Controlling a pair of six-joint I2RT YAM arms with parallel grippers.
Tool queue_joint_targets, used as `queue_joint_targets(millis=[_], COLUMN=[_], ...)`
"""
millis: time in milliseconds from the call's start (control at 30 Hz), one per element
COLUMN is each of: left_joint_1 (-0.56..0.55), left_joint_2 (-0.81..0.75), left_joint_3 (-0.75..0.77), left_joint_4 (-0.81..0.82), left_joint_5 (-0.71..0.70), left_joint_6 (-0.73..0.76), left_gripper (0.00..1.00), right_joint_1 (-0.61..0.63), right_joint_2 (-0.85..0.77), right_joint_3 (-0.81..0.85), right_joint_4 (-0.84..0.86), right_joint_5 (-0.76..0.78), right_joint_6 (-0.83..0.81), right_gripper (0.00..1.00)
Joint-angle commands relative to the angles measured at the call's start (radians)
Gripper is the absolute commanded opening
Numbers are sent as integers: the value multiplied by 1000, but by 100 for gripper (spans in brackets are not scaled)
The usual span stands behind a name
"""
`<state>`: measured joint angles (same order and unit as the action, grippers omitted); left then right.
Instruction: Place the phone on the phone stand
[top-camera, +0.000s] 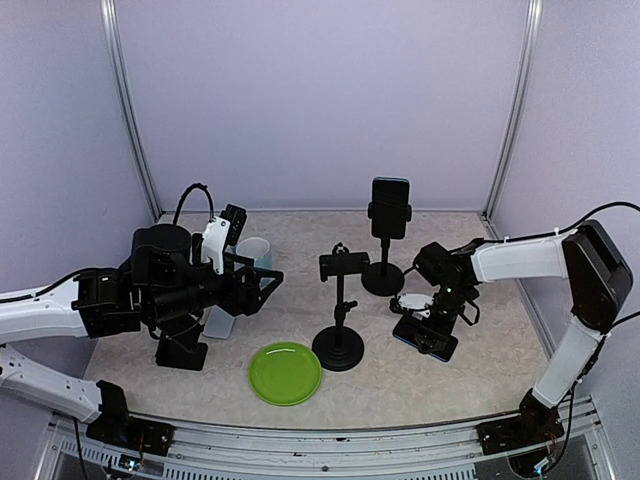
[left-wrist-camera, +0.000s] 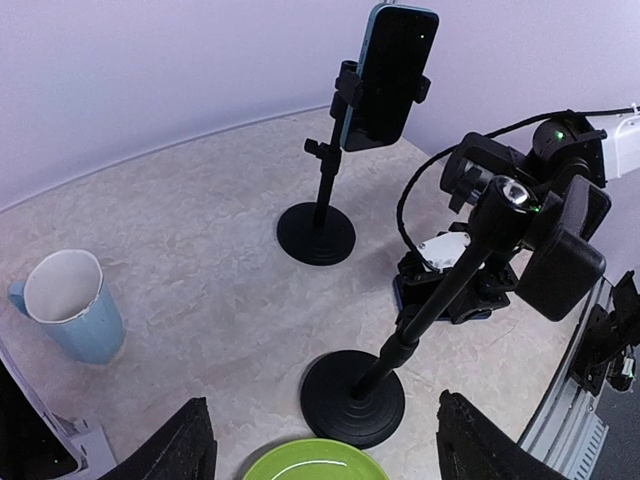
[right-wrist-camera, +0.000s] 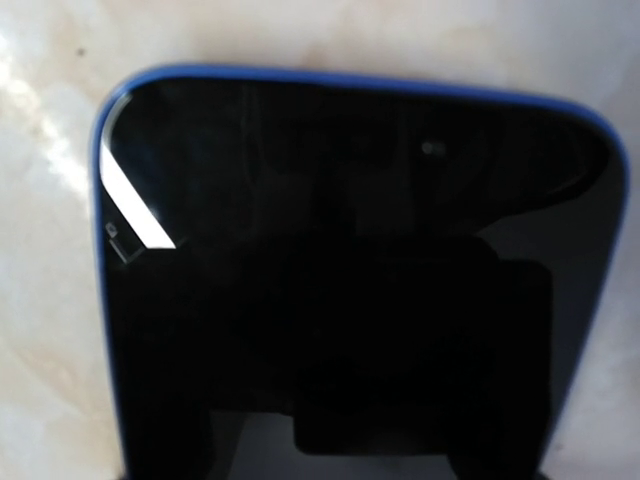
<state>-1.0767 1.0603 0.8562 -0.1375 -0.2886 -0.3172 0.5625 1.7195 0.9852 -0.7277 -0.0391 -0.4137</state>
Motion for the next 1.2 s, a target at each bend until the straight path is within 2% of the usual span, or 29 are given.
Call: queue_joint_targets(millis=[0, 200, 433, 533, 633, 800, 933, 1033, 1167], left_joint_1=[3, 4, 3, 3, -10, -78, -166, -234, -281], left_joint_2=[2, -1, -19, -3, 10, 22, 107, 206, 326], left_joint_3=[-12, -14, 10, 86, 175, 218, 292, 372, 426], left_joint_4=[19, 15, -15, -80, -106, 26, 97, 136, 295], left_joint_5=[-3, -8, -21, -52, -75, -13, 9, -43, -141], left_joint_6=[-7, -8, 33, 70, 86, 134, 178, 196, 166], left_gripper=[74, 74, 74, 74, 73, 68, 68, 68, 69], right_joint_1=[-3, -23, -105, -109, -111, -111, -115, -116, -115], right_joint_2=[106, 77, -174, -307, -418, -580, -629, -639, -652], right_joint_3=[-68, -59, -15, -21, 1, 134, 296, 348, 390], right_joint_4=[-54, -49, -83, -109, -132, -196, -265, -218, -77], right_joint_5=[-21, -26, -137, -199, -190, -316, -440, -497, -563], right_joint_6=[-4, -4, -48, -93, -95, -156, -171, -151, -103], right_gripper=[74, 64, 57, 56, 55, 55, 53, 52, 53])
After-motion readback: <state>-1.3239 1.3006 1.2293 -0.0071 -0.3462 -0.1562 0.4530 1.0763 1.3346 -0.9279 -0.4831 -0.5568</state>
